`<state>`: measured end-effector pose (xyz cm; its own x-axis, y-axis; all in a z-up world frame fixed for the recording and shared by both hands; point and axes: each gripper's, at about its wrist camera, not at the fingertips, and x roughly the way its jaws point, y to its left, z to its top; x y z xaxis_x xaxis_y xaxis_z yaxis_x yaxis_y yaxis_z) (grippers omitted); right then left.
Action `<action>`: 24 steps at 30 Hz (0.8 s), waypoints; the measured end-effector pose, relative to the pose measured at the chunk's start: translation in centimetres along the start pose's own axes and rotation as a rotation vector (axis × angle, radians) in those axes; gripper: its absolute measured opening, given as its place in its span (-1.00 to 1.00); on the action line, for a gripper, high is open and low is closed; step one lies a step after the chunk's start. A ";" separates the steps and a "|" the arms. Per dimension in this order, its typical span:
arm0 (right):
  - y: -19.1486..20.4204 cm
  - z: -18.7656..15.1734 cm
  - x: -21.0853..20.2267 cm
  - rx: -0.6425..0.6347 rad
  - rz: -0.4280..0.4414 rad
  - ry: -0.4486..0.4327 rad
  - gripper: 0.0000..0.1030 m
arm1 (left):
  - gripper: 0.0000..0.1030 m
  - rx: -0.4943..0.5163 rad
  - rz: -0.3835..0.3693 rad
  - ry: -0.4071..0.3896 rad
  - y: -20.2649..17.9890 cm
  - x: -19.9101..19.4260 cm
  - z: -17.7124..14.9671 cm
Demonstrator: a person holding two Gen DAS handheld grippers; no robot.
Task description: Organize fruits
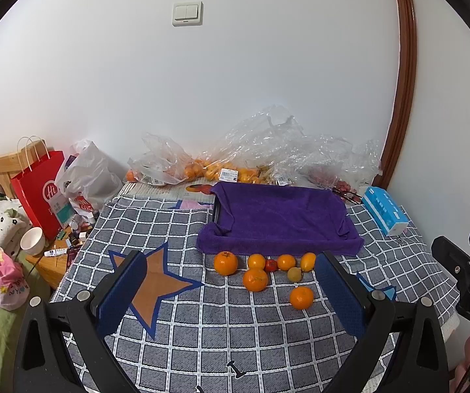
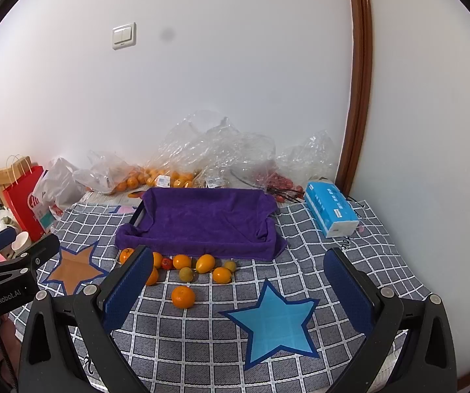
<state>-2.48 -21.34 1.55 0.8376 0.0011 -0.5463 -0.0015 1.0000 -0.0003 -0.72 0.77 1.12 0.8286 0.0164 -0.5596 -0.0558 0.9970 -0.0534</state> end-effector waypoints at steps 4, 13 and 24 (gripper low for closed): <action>0.0 0.0 0.2 0.000 -0.001 0.002 0.98 | 0.99 0.000 0.000 0.000 0.0 0.0 0.0; 0.1 -0.1 0.8 -0.005 0.003 0.008 0.98 | 0.99 0.005 -0.007 0.003 -0.4 0.7 0.4; 0.9 -0.4 4.9 -0.027 -0.004 0.062 0.98 | 0.99 0.018 0.010 0.026 -0.1 3.6 0.0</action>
<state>1.41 -20.41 -1.48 0.8019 -0.0034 -0.5975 -0.0139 0.9996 -0.0244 2.22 0.72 -0.90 0.8134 0.0250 -0.5812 -0.0541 0.9980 -0.0328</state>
